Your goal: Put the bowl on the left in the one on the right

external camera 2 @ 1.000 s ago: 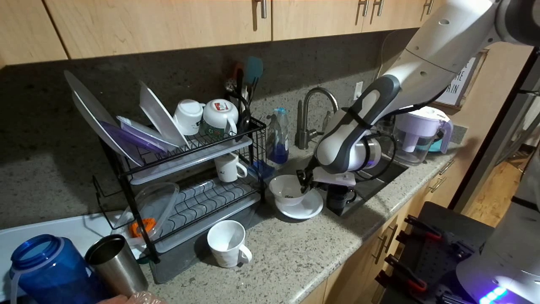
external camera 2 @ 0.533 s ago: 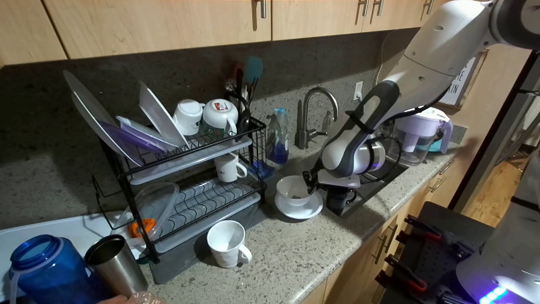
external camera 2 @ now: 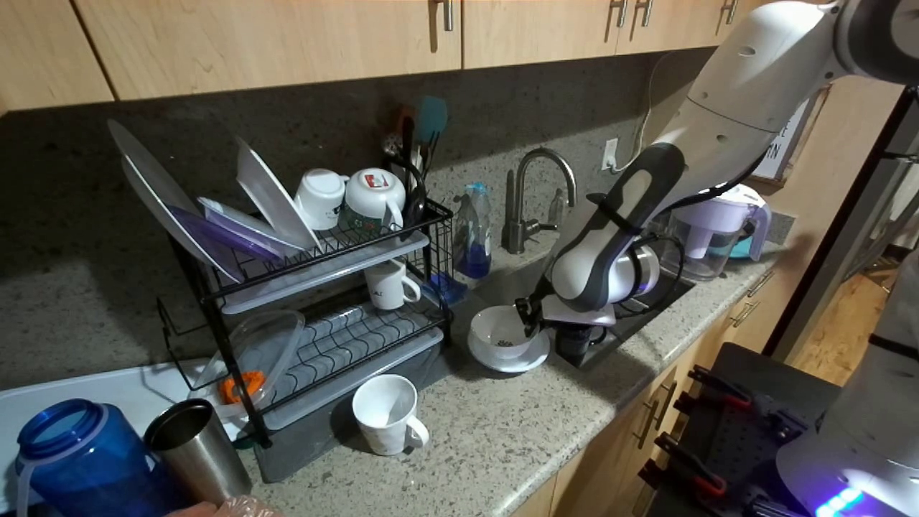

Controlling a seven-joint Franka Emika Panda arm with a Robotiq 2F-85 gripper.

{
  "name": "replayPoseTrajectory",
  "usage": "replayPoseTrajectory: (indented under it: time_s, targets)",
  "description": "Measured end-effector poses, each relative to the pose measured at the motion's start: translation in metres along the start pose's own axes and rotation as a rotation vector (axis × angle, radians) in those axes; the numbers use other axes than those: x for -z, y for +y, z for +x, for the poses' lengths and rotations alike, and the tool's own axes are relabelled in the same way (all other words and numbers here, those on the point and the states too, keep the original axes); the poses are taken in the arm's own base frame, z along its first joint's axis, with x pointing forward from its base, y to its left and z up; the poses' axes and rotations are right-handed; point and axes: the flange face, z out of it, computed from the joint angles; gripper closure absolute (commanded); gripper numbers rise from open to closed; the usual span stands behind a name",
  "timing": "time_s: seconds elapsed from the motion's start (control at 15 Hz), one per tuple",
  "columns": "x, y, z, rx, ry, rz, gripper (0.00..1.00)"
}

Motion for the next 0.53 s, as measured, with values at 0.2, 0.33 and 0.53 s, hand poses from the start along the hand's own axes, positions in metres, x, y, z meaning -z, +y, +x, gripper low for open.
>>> replayPoseTrajectory:
  time_s: [0.2, 0.33, 0.53]
  targets:
    - [-0.0013, -0.0024, -0.0035, 0.009, -0.002, 0.000, 0.95]
    - [-0.0033, -0.0029, -0.0057, 0.013, -0.004, -0.002, 0.95]
    - [-0.0068, -0.0019, -0.0080, 0.015, -0.008, -0.007, 0.95]
